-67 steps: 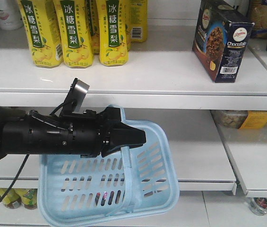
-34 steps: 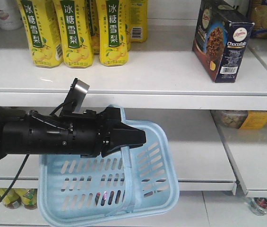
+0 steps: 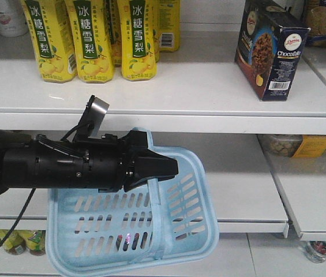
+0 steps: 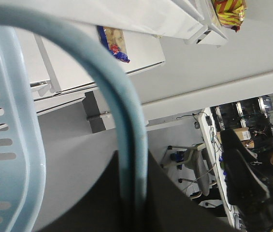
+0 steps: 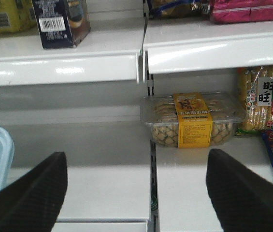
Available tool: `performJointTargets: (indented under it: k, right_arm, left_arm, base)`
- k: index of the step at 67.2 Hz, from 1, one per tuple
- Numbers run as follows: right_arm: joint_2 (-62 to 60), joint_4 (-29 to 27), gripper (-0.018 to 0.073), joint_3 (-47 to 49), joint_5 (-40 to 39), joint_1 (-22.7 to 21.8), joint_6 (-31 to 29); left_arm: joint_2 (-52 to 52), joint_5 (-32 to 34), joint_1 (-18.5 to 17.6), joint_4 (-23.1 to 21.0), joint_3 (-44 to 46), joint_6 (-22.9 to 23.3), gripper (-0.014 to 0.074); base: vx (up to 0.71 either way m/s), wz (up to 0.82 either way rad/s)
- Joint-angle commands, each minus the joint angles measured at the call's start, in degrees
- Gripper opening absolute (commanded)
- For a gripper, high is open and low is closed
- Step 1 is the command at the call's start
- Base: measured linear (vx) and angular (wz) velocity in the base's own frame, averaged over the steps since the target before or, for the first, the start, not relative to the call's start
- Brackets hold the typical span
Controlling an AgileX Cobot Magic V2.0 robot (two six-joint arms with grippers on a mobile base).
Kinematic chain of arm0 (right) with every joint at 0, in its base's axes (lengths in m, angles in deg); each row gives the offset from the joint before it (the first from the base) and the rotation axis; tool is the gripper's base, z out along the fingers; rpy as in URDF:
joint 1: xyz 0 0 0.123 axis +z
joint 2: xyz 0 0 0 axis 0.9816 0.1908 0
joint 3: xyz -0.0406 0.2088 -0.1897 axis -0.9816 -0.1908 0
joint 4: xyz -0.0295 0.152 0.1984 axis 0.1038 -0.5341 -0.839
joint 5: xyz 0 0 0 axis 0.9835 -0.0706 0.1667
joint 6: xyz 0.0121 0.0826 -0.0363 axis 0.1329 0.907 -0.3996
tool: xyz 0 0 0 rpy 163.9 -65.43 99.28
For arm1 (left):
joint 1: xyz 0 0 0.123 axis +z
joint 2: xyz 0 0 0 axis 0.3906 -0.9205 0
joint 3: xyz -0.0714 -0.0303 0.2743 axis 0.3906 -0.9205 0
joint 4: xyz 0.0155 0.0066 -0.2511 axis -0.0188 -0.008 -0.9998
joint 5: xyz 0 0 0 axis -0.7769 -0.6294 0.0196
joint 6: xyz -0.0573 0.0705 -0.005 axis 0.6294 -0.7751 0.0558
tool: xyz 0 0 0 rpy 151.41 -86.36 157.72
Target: Left arm holds basket, right arm returns cookies
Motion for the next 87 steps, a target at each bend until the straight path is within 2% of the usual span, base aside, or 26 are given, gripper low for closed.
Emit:
performJointTargets:
  k: [1,7,16,26,32,40,50,56,87]
  right_arm:
    - [0.5,4.2,0.0556,-2.3,-6.7,-0.1,-0.2]
    - [0.5,6.7,0.0556,-4.5,-9.9,-0.1,-0.1]
    - [0.6,6.6,0.0556,-5.7,-14.5,-0.1,-0.1]
    - [0.6,6.4,0.0549,-5.7,-14.1,-0.1,-0.1]
    - [0.6,6.4,0.0508,-5.7,-13.7,-0.1,-0.1]
    - [0.6,6.5,0.0377,-5.7,-14.1,-0.1,-0.1]
    - [0.6,6.5,0.0111,-5.7,-14.2,-0.1,-0.1]
    - [0.6,6.5,-0.0014,-5.7,-14.2,-0.1,-0.1]
    - [0.6,6.5,-0.0006,-5.7,-14.2,-0.1,-0.1]
  left_arm:
    - [2.6,0.1,0.2,-7.4,2.2,-1.3,-0.0004]
    - [2.6,0.1,0.2,-7.4,2.2,-1.3,-0.0004]
    - [2.6,0.1,0.2,-7.4,2.2,-1.3,-0.0004]
    - [2.6,0.1,0.2,-7.4,2.2,-1.3,-0.0004]
    - [2.6,0.1,0.2,-7.4,2.2,-1.3,-0.0004]
    - [2.6,0.1,0.2,-7.4,2.2,-1.3,-0.0004]
    - [2.6,0.1,0.2,-7.4,2.2,-1.3,-0.0004]
    - [2.6,0.1,0.2,-7.4,2.2,-1.3,-0.0004]
    - [2.6,0.1,0.2,-7.4,2.2,-1.3,-0.0004]
  base:
    - [0.0,0.0]
    - [0.0,0.0]
    - [0.0,0.0]
    - [0.0,0.0]
    - [0.0,0.0]
    - [0.0,0.0]
    - [0.0,0.0]
    - [0.0,0.0]
    - [0.0,0.0]
